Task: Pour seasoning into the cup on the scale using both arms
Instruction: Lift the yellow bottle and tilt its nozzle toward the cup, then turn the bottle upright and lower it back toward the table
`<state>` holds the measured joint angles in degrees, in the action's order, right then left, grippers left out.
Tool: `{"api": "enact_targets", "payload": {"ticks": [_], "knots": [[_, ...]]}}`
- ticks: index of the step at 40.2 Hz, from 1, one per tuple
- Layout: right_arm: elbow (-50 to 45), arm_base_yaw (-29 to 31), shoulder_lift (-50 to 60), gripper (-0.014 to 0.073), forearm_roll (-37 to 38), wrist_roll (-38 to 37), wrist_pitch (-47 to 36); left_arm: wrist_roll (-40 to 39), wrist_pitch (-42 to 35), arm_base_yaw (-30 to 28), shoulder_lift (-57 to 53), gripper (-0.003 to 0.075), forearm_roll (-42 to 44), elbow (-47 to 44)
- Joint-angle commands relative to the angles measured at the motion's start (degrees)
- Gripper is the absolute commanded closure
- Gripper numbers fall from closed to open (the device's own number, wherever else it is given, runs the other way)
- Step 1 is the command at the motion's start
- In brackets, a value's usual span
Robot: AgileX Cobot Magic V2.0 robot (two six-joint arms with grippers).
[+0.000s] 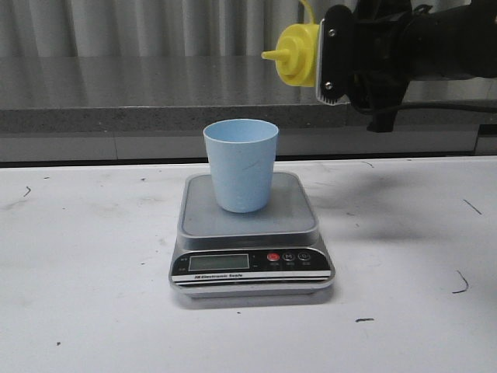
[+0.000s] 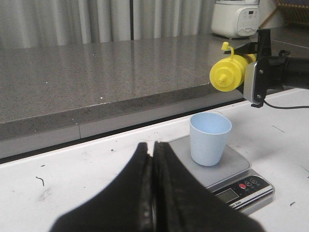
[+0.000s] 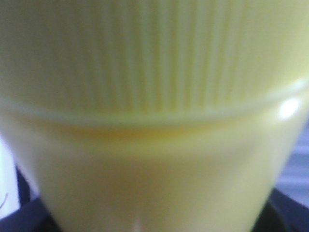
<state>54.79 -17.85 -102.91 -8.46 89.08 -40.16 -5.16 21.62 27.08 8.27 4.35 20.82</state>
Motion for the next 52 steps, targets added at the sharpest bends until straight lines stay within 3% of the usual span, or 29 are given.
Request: {"api": "enact_targets", "payload": {"ticks": [1,13,18,24,29,34,43,52], "knots": [[2.28,-0.17,3.08,0.0375,1.04,0.91,-9.25,-0.37,-4.81,0.03,0.57,0.074,-0.34,1.46],[2.21,-1.55,3.08,0.0375,-2.55,-4.66,-9.61,-0.37,-4.81,0.03,0.57,0.074,-0.34,1.46],[2.21,-3.42,3.08,0.0375,-10.07,-11.54,-9.73,-0.37,-4.81,0.03,0.57,0.074,-0.34,1.46],[2.21,-5.77,3.19,0.0375,-24.39,-20.65,-9.2,-0.37,-4.81,0.03,0.57,0.074,-0.34,1.46],[2.21,-6.33,4.29,0.0375,-35.21,-28.19,-4.06,-0.37,-4.81,0.03,0.57,0.074,-0.34,1.46],[2.21,-6.2,5.86,0.0375,-40.59,-35.06,2.83,-0.37,-4.81,0.03,0.57,0.074,-0.34,1.46],[2.1,-6.2,8.28,0.0375,-41.55,-49.72,14.52,-0.37,-4.81,0.03,0.57,0.074,-0.34,1.46],[-2.28,-6.2,11.09,0.0375,-39.78,-60.5,15.76,-0.37,-4.81,0.03,0.57,0.074,-0.34,1.46]]}}
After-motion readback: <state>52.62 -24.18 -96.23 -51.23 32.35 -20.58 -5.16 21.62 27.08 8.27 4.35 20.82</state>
